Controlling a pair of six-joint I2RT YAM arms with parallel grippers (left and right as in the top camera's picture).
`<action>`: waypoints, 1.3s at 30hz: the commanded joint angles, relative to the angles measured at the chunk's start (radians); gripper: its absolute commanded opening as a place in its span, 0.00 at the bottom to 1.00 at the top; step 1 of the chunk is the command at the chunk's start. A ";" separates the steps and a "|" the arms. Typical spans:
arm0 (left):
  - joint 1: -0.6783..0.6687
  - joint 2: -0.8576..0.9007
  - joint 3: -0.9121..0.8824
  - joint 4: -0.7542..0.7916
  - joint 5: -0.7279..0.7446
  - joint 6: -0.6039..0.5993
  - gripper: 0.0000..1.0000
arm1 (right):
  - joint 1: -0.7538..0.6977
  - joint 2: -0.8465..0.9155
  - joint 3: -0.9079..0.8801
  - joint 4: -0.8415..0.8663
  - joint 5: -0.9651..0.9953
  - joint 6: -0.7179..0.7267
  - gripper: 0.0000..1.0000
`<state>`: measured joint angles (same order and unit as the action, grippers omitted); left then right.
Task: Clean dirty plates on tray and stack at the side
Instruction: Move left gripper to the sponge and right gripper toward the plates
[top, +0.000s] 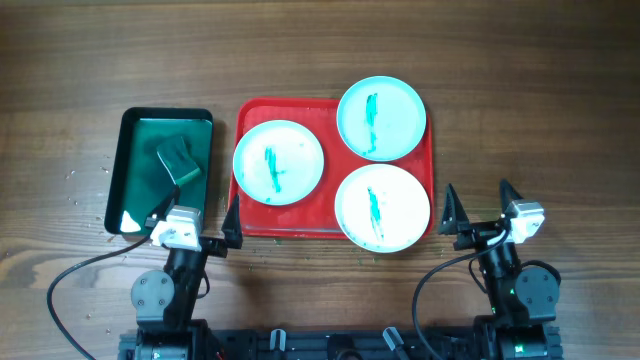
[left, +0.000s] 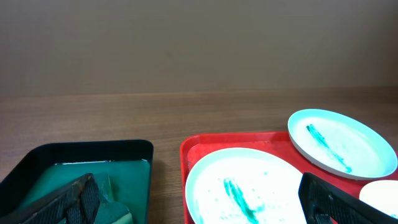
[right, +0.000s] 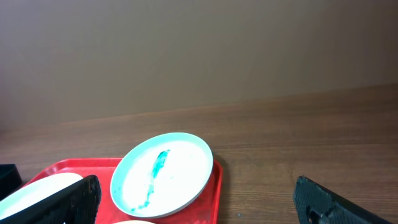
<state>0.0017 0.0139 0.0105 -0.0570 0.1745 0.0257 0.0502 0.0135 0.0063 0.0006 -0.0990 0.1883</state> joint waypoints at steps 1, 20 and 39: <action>-0.004 0.040 -0.005 -0.007 -0.120 0.020 1.00 | 0.003 0.011 -0.001 0.005 0.013 -0.005 1.00; -0.004 0.197 0.260 -0.116 -0.078 -0.011 1.00 | 0.003 0.064 0.129 0.010 -0.053 -0.046 1.00; -0.003 0.975 1.209 -0.776 -0.040 -0.019 1.00 | 0.003 0.764 0.848 -0.241 -0.237 -0.058 1.00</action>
<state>0.0010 0.8448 1.0435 -0.7078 0.1150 0.0208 0.0498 0.6666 0.7113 -0.1631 -0.2554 0.1440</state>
